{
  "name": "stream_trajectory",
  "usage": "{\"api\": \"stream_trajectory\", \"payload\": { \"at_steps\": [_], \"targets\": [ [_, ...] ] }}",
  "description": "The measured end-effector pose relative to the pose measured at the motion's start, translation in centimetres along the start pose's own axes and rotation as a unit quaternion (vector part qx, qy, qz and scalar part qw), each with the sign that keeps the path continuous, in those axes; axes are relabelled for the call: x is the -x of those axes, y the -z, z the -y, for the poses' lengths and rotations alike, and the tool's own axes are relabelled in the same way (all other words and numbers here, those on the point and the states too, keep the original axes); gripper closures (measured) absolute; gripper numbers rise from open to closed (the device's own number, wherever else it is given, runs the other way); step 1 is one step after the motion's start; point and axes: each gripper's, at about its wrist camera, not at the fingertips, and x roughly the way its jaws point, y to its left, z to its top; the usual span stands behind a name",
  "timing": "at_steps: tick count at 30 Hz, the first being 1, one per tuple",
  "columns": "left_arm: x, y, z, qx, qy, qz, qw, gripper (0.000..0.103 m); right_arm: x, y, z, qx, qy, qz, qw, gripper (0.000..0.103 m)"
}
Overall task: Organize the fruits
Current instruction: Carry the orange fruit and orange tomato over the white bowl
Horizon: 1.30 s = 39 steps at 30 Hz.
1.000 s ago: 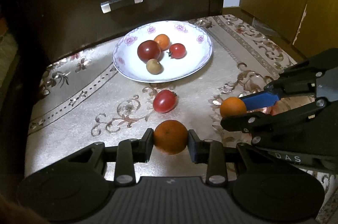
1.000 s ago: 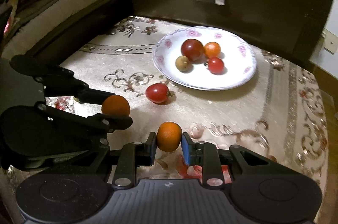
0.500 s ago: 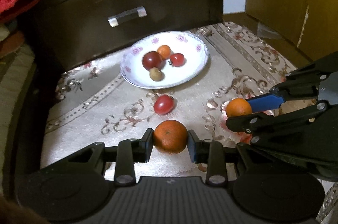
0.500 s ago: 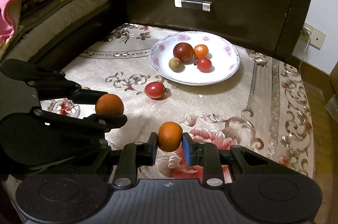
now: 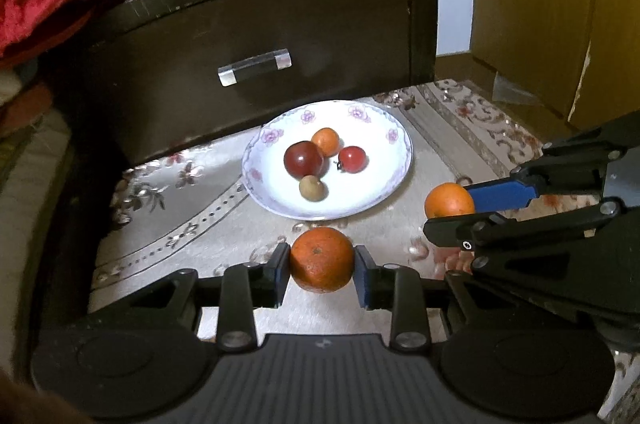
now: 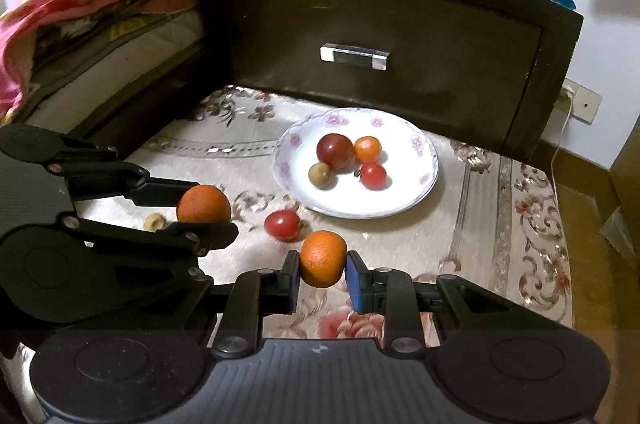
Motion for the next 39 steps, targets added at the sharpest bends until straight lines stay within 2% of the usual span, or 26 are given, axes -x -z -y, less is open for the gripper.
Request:
{"api": "stream_trajectory", "payload": {
  "at_steps": [15, 39],
  "targets": [
    [-4.4, -1.4, -2.9, 0.032, 0.005, 0.004, 0.9995, 0.066, -4.5, -2.4, 1.6, -0.015, 0.003, 0.001, 1.0, 0.079],
    [-5.3, -1.3, -3.4, 0.043, 0.001, 0.021, 0.9989, 0.066, -5.9, -3.0, 2.0, -0.021, -0.009, 0.014, 1.0, 0.079]
  ]
}}
